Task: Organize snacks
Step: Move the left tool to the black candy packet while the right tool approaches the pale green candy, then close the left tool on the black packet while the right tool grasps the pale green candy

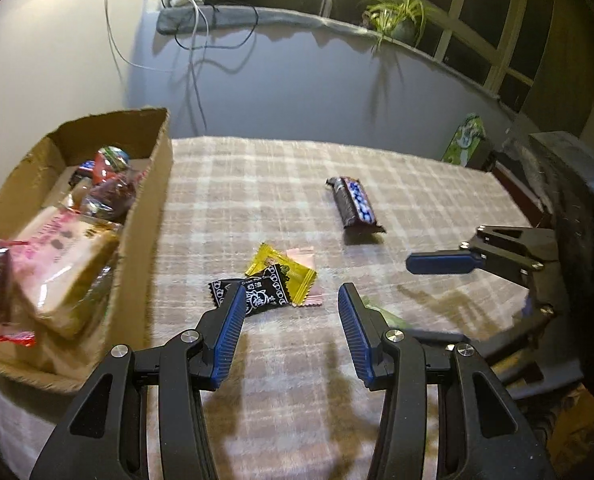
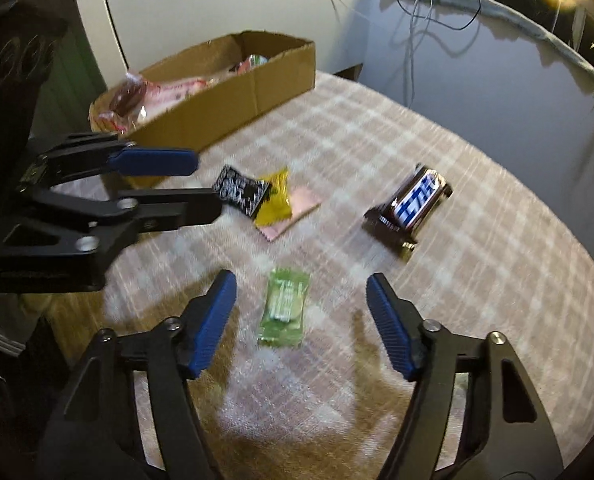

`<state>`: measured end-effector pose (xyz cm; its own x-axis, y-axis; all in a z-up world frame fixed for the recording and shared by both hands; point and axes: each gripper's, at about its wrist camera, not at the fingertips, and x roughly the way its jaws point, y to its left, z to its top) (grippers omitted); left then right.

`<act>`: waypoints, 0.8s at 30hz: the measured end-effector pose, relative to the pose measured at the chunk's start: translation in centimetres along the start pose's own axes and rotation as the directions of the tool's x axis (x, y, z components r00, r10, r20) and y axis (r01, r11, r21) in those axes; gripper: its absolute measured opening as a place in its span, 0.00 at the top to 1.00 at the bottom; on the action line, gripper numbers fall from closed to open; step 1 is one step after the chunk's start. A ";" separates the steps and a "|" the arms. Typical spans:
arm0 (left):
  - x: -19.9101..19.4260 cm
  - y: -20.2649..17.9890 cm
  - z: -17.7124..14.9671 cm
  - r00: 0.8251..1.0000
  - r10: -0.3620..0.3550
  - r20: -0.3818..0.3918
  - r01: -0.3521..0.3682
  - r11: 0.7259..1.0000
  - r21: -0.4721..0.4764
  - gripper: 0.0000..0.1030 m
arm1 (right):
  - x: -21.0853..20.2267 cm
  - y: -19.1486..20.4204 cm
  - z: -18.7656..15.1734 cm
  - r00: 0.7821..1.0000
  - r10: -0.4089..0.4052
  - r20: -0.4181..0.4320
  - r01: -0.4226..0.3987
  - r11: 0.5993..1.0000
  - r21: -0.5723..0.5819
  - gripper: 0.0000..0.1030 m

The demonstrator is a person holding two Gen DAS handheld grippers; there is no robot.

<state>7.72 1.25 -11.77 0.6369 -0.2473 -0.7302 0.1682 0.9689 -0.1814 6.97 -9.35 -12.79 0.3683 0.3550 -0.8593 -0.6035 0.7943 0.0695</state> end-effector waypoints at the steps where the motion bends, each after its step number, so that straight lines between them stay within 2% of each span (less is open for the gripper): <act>1: 0.6 -0.1 0.0 1.000 0.014 -0.009 -0.014 1.000 0.003 0.55 | 0.2 0.0 -0.2 1.000 0.002 -0.002 -0.002 1.000 0.000 0.34; 3: 1.4 0.0 0.0 0.999 0.036 -0.019 -0.036 0.999 0.005 0.55 | 0.4 -0.1 -0.4 1.000 0.014 -0.006 -0.014 1.000 0.005 0.42; 5: 2.0 0.1 0.0 0.998 0.061 -0.026 -0.061 0.998 0.011 0.55 | 0.6 -0.4 -0.5 1.000 0.029 -0.007 -0.029 0.999 0.015 0.43; 13: 3.5 0.2 -0.2 0.990 0.129 -0.048 -0.128 0.991 0.030 0.55 | 1.2 -0.2 -0.8 0.999 0.042 -0.003 -0.042 0.999 0.010 0.45; 16: 3.7 0.5 -0.3 0.990 0.128 -0.057 -0.127 0.992 0.023 0.54 | 1.7 0.1 -1.1 0.999 0.030 -0.018 -0.030 0.999 -0.009 0.49; 19: 3.7 0.8 -0.4 0.991 0.121 -0.062 -0.121 0.993 0.008 0.53 | 1.7 0.2 -1.1 1.000 0.025 -0.016 -0.025 1.000 -0.019 0.50; 24: 3.6 1.1 -0.8 0.991 0.114 -0.063 -0.116 0.993 -0.017 0.54 | 1.4 0.0 -1.3 1.000 0.024 -0.014 -0.024 1.000 -0.018 0.59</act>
<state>9.61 1.47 -15.11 0.6034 -0.1340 -0.7861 0.0806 0.9910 -0.1071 6.54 -9.50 -14.65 0.3437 0.3665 -0.8646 -0.6245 0.7768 0.0811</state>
